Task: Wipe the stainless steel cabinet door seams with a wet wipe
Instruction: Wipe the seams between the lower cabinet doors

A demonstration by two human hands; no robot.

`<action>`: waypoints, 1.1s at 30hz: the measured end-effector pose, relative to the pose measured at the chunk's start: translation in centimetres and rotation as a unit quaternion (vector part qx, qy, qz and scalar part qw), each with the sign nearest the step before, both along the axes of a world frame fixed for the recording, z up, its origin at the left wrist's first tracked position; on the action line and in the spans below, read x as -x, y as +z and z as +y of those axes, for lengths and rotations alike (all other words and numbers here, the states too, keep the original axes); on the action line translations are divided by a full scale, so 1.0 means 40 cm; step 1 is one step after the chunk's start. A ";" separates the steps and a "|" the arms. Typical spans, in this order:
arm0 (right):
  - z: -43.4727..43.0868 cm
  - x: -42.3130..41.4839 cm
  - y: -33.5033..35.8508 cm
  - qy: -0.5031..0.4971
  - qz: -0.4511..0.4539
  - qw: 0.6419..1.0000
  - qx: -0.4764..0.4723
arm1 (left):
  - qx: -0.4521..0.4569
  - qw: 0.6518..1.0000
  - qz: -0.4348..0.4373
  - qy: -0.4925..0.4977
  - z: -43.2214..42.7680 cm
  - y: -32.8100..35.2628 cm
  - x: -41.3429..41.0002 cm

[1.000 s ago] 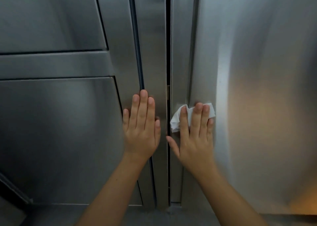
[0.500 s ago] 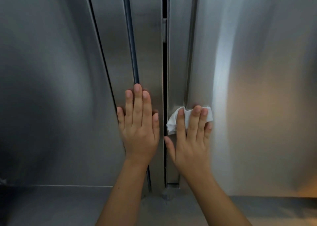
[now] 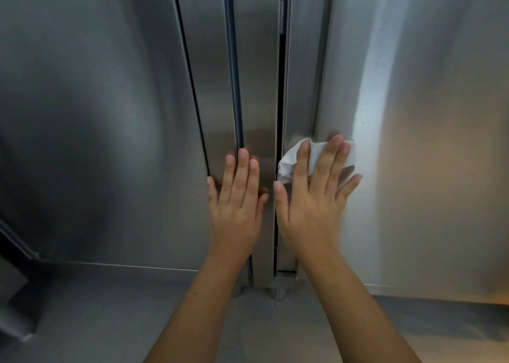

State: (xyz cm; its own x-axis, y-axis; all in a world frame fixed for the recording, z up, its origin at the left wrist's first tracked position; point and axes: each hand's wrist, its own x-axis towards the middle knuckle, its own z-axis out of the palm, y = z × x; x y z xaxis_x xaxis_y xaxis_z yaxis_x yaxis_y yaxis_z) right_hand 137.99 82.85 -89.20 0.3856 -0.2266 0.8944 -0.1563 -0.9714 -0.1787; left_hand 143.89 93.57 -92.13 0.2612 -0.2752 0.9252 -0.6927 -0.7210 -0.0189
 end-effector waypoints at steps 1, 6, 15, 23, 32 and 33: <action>0.003 -0.002 -0.005 -0.001 -0.001 1.000 -0.003 | -0.004 1.000 0.000 0.001 0.002 0.000 -0.001; -0.021 0.028 -0.163 -0.027 0.081 0.996 0.032 | -0.015 1.000 -0.001 0.006 0.003 -0.005 -0.004; -0.013 0.077 -0.391 0.000 0.149 0.989 0.002 | -0.045 0.999 0.016 0.013 0.019 -0.096 0.005; -0.022 0.007 -0.181 -0.024 0.055 0.998 0.015 | -0.045 0.999 0.007 0.020 0.018 -0.096 0.001; -0.019 0.016 -0.286 -0.035 0.064 0.997 0.033 | -0.046 0.999 0.002 0.010 0.014 -0.104 -0.015; -0.017 0.018 -0.307 -0.035 0.064 0.997 0.031 | -0.046 0.999 0.003 0.012 0.013 -0.105 -0.016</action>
